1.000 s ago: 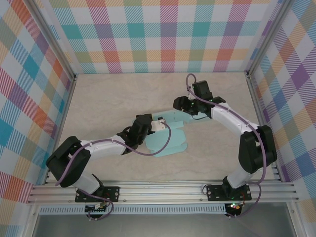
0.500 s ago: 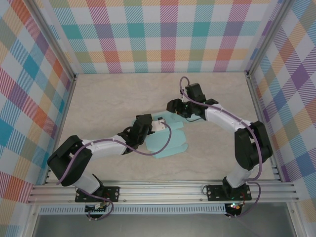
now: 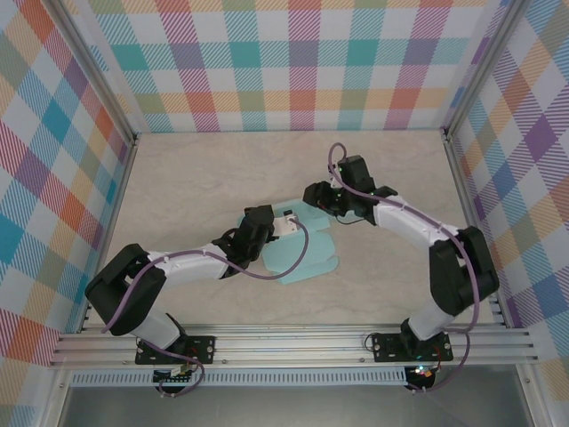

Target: Fold the paper box

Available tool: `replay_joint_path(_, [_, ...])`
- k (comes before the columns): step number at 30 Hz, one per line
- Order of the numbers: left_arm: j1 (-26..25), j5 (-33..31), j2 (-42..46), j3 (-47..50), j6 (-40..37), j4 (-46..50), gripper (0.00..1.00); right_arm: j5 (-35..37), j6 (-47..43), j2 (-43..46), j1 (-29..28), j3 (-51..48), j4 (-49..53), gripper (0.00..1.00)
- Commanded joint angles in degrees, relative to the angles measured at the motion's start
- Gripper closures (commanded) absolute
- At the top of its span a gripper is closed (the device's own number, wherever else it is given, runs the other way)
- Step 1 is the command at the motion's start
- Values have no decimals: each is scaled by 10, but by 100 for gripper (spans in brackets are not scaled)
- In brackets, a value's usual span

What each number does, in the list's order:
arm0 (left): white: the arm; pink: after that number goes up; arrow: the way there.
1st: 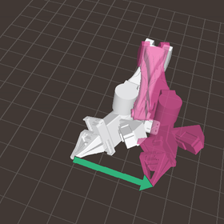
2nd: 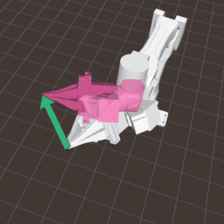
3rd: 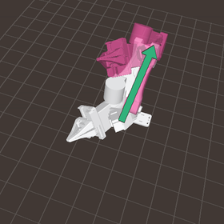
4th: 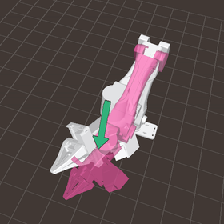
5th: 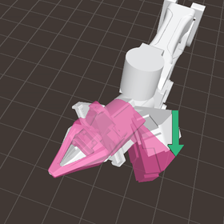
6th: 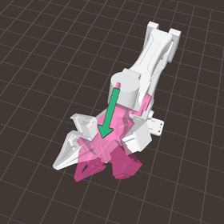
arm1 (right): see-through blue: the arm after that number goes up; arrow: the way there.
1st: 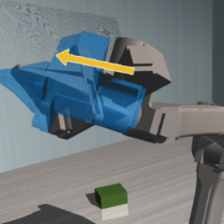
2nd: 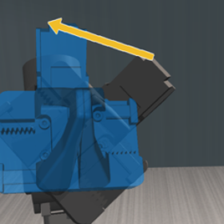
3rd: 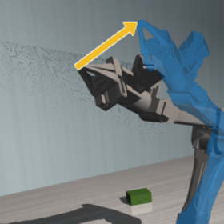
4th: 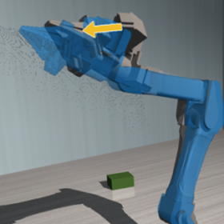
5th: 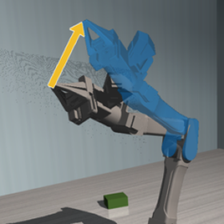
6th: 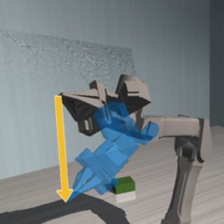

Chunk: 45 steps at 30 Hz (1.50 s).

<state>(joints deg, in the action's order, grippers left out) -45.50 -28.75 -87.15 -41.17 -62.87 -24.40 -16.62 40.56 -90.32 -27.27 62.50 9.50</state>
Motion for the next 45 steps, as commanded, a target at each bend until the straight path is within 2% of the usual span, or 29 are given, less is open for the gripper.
replay_joint_path(1, [-8, 9, 20, 11, 0, -25, 100, 33, -21, 75, 0, -23, 16, 50])
replay_joint_path(8, [1, 64, 85, 36, 36, -28, 100, 109, -36, 199, 10, -132, 13, 50])
replay_joint_path(13, [3, 96, 124, 45, 56, -16, 100, 120, -56, 245, 10, -220, -48, 54])
replay_joint_path(18, [4, 107, 141, 45, 64, 3, 100, 119, -70, 227, 11, -269, -109, 57])
replay_joint_path(22, [3, 112, 143, 45, 66, 8, 100, 124, -78, 204, 11, -287, -160, 55])
replay_joint_path(27, [3, 112, 142, 44, 67, 8, 100, 154, -88, 169, 11, -282, -193, 50])
replay_joint_path(32, [5, 111, 142, 43, 66, 9, 100, 180, -89, 139, 14, -279, -217, 39])
replay_joint_path(35, [5, 111, 144, 43, 66, 9, 100, 185, -87, 125, 17, -277, -228, 37])
replay_joint_path(45, [6, 117, 137, 34, 74, 14, 100, 97, -96, 99, 21, -278, -320, 42])
